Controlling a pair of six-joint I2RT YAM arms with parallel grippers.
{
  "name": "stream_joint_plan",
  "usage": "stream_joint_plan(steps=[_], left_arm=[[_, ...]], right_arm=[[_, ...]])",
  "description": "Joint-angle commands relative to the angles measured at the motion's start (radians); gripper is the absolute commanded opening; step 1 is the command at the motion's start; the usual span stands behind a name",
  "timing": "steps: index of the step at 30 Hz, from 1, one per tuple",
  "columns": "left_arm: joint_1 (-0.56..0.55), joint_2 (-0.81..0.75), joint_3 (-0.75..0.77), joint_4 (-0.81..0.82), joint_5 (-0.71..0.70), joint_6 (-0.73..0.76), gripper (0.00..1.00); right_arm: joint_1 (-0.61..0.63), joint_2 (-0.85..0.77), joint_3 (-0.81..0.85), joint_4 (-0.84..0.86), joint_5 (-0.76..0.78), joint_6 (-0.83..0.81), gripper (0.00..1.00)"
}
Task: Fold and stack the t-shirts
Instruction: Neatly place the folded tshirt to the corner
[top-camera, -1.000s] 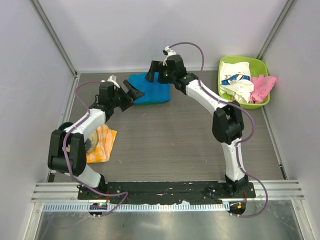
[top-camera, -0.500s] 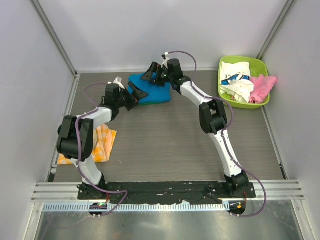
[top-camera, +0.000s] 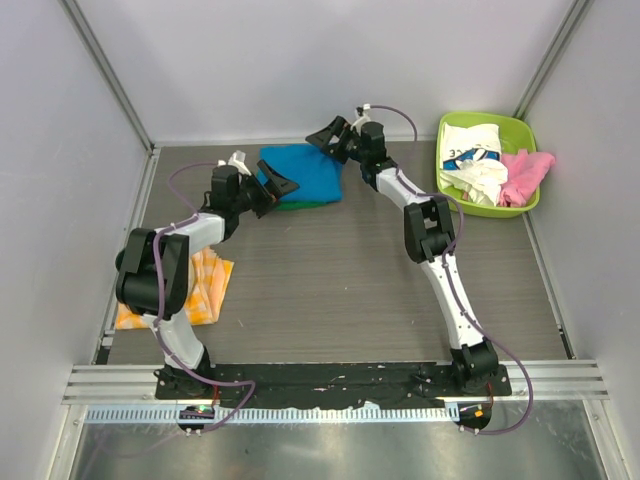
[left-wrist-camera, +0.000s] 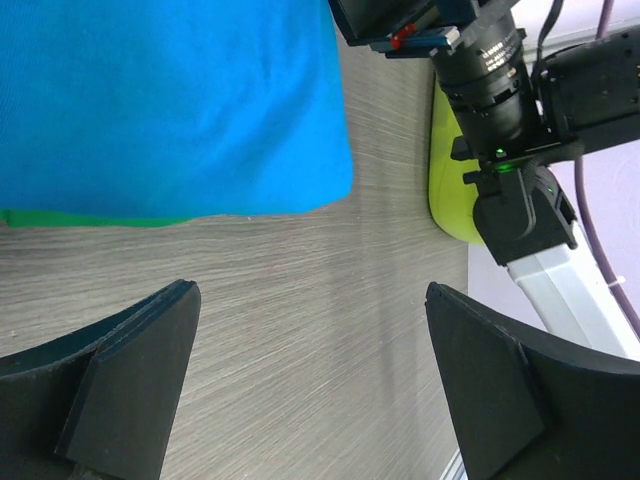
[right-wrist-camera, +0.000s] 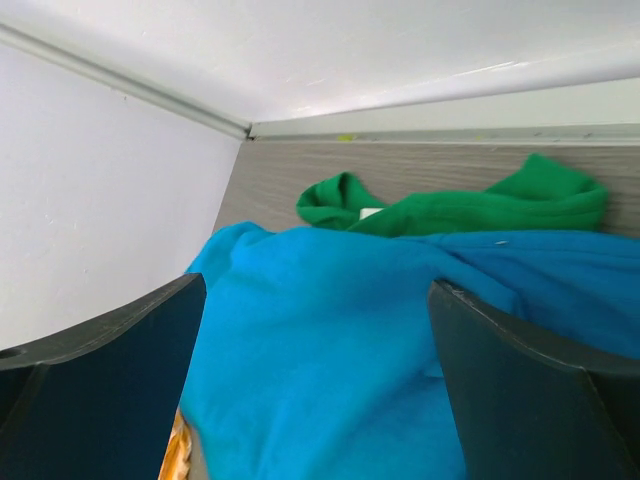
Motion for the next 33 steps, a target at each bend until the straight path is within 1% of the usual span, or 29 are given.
stream_joint_plan(steps=[1,8,11,13,14,15,16,17,20,21,22,24,25,26,27,29,30,31,32,33], left_arm=[[0.0,0.009,0.031,0.063,0.022,0.009,1.0],[0.0,-0.003,0.022,0.052,0.025,0.018,1.0],[0.001,-0.029,0.017,0.04,0.023,0.024,1.0],[0.001,-0.051,0.032,0.016,0.022,0.041,1.0],[0.001,-0.069,0.043,-0.012,0.02,0.047,1.0],[0.001,-0.077,0.058,-0.03,0.02,0.055,1.0],[0.001,-0.083,0.098,-0.049,0.023,0.069,1.0],[0.003,-0.085,0.121,-0.079,0.023,0.072,1.0],[0.003,-0.062,0.219,-0.106,0.045,0.078,1.0],[0.003,-0.03,0.283,-0.116,0.049,0.078,1.0],[0.003,-0.004,0.317,-0.135,0.075,0.078,1.0],[0.006,0.067,0.421,-0.162,0.087,0.08,1.0],[0.008,0.088,0.455,-0.182,0.101,0.083,1.0],[0.009,0.11,0.488,-0.195,0.103,0.09,1.0],[0.009,0.134,0.546,-0.205,0.106,0.095,1.0],[0.011,0.213,0.6,-0.211,0.121,0.096,1.0],[0.012,0.237,0.656,-0.218,0.126,0.096,1.0],[0.012,0.291,0.681,-0.221,0.14,0.095,1.0],[0.012,0.314,0.704,-0.218,0.141,0.093,1.0],[0.012,0.337,0.742,-0.215,0.144,0.093,1.0]], right_arm=[[-0.011,0.06,0.079,0.062,0.056,0.029,1.0],[-0.013,0.098,0.036,0.076,0.11,0.023,1.0],[-0.016,0.069,0.021,0.084,0.125,-0.011,1.0],[-0.016,-0.027,-0.05,0.085,0.155,-0.055,1.0],[-0.016,-0.073,-0.087,0.085,0.204,-0.122,1.0],[-0.016,-0.118,-0.164,0.09,0.23,-0.158,1.0],[-0.016,-0.218,-0.202,0.088,0.255,-0.198,1.0],[-0.017,-0.263,-0.237,0.087,0.281,-0.262,1.0],[-0.014,-0.455,-0.416,0.091,0.35,-0.366,1.0],[-0.016,-0.498,-0.453,0.087,0.372,-0.391,1.0],[-0.013,-0.585,-0.488,0.079,0.387,-0.408,1.0],[-0.013,-0.665,-0.6,0.068,0.412,-0.452,1.0],[-0.013,-0.71,-0.639,0.062,0.421,-0.466,1.0],[-0.013,-0.785,-0.718,0.068,0.43,-0.477,1.0],[-0.013,-0.828,-0.758,0.074,0.432,-0.489,1.0],[-0.013,-0.929,-0.856,0.07,0.438,-0.503,1.0],[-0.013,-0.962,-0.886,0.071,0.439,-0.502,1.0],[-0.013,-0.988,-0.912,0.07,0.441,-0.503,1.0],[-0.013,-1.038,-0.953,0.064,0.441,-0.503,1.0],[-0.013,-1.054,-0.969,0.055,0.436,-0.502,1.0]])
